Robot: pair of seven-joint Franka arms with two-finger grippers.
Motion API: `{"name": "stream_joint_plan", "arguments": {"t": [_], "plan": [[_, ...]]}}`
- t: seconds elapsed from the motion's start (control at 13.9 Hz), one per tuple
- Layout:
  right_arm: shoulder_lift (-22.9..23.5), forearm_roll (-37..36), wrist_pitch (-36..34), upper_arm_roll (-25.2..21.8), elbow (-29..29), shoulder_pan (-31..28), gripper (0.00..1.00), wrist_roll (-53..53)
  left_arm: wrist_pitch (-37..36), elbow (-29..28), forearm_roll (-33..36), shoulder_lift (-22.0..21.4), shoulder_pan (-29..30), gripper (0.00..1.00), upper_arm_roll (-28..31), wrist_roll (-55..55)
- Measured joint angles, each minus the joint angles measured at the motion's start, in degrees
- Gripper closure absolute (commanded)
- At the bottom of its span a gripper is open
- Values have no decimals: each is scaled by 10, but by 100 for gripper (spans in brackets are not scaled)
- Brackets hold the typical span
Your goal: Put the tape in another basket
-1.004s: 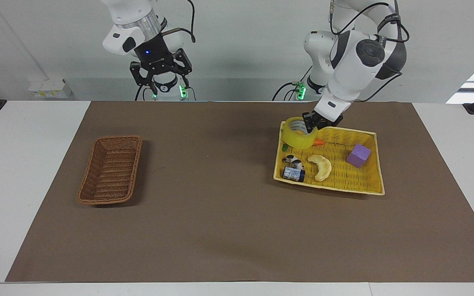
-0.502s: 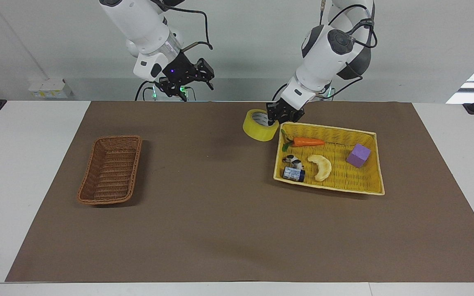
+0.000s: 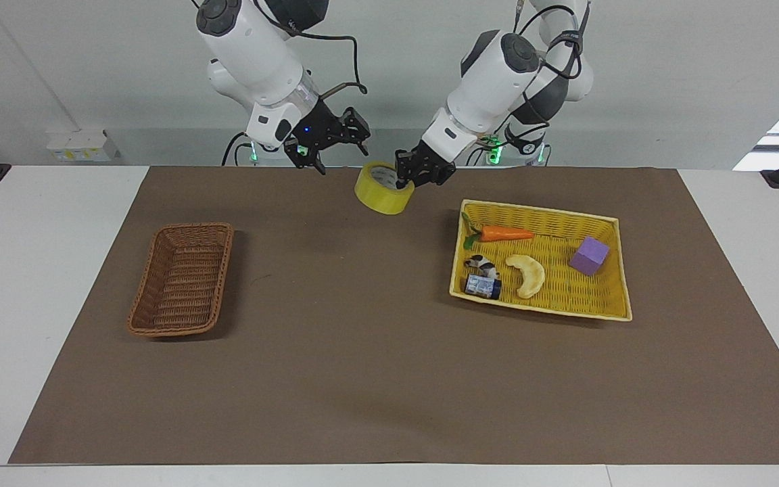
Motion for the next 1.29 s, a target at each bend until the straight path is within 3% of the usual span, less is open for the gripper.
{"name": "stream_joint_plan", "arguments": {"t": [0.36, 0.5, 0.57, 0.65, 1.0, 1.08, 1.15, 1.22, 1.29], "plan": [[-8, 0, 2, 0, -13, 0, 2, 0, 16, 2, -66, -10, 0, 100, -12, -3], [-11, 0, 2, 0, -17, 0, 65, -2, 23, 2, -79, -17, 0, 100, -13, -3], [-13, 0, 2, 0, -19, -1, 89, -6, 26, 2, -85, -20, 0, 100, -15, -3], [-13, 0, 2, 0, -20, -1, 100, -9, 30, 2, -95, -23, 0, 100, -19, -4], [-15, 9, 2, -1, -20, -8, 100, -9, 44, 2, -118, -26, 0, 100, -23, -13], [-15, 10, 2, -3, -20, -9, 100, -9, 47, 2, -119, -26, 0, 94, -23, -16], [-15, 10, 2, -4, -20, -9, 100, -9, 50, 2, -120, -27, 0, 27, -23, -16], [-15, 10, 2, -5, -19, -10, 100, -9, 53, 3, -120, -27, 0, 0, -24, -16], [-15, 10, 2, -5, -18, -12, 100, -9, 54, 4, -121, -27, 0, 0, -23, -16]]}}
